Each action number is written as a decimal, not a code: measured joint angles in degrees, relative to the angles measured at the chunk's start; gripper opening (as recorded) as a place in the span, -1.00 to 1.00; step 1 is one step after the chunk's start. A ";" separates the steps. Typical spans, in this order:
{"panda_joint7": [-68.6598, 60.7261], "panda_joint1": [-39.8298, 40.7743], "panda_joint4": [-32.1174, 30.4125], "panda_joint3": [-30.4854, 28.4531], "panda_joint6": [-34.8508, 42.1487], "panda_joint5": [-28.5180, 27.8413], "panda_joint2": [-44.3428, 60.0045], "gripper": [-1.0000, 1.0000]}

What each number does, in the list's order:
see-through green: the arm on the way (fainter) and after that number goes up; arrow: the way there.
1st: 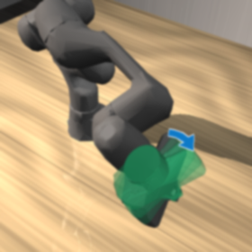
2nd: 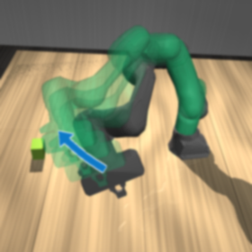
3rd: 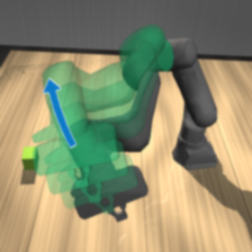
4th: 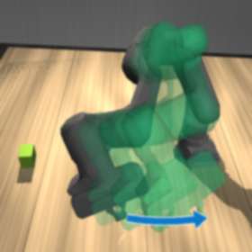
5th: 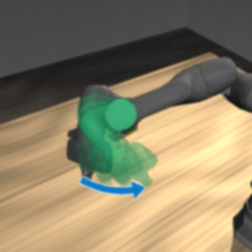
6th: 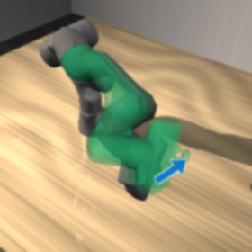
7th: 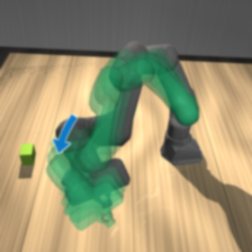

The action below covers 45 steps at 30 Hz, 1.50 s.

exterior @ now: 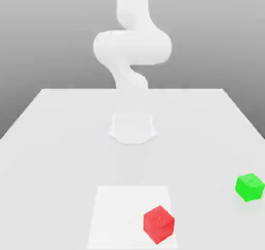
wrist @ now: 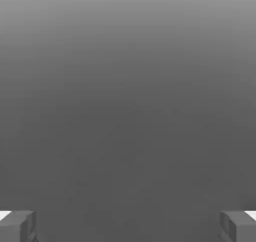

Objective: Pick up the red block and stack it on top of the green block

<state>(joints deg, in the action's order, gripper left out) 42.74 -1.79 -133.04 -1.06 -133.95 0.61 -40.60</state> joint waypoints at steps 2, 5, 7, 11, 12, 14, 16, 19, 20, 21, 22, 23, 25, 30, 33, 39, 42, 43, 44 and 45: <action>-2.72 -1.26 -1.05 -0.67 -1.80 0.69 4.44 0.00; -6.55 -3.20 -2.58 -1.70 -4.43 1.54 10.76 0.00; -9.07 -4.36 -3.58 -2.24 -6.15 2.11 14.94 0.00; -14.06 -6.30 -5.57 -2.90 -9.58 3.20 23.27 0.00; -15.28 -6.66 -6.07 -2.94 -10.44 3.44 25.36 0.00; -17.65 -7.32 -7.06 -2.95 -12.16 3.80 29.51 0.00; -19.86 -7.84 -8.07 -2.83 -13.89 3.95 33.65 0.00; -22.78 -8.79 -9.57 -2.58 -16.50 3.62 39.83 0.00; -23.61 -9.08 -10.08 -2.52 -17.38 3.30 41.87 0.00; -24.33 -9.13 -10.59 -2.47 -18.27 2.87 43.91 0.00; -25.01 -9.21 -11.10 -2.45 -19.15 2.33 45.94 0.00; -25.59 -9.30 -11.61 -2.45 -20.03 1.66 47.96 0.00; -26.32 -9.30 -11.71 -2.30 -22.74 1.32 52.04 0.00; -27.40 -8.80 -10.69 -1.53 -29.39 2.37 60.21 -1.00; -27.36 -8.79 -10.68 -1.52 -29.34 2.33 60.21 -1.00; -26.80 -9.07 -11.39 -1.95 -25.56 1.52 55.73 -1.00; -24.74 -10.28 -12.17 -1.50 -21.32 0.72 50.75 -1.00; -22.70 -11.67 -12.27 -0.55 -20.72 0.50 50.06 -1.00; -20.51 -13.12 -12.36 0.51 -20.21 0.28 49.47 -1.00; -18.22 -14.61 -12.45 1.67 -19.76 0.05 48.95 -1.00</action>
<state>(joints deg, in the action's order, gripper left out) 24.52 -16.41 -145.49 0.61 -153.71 0.66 8.35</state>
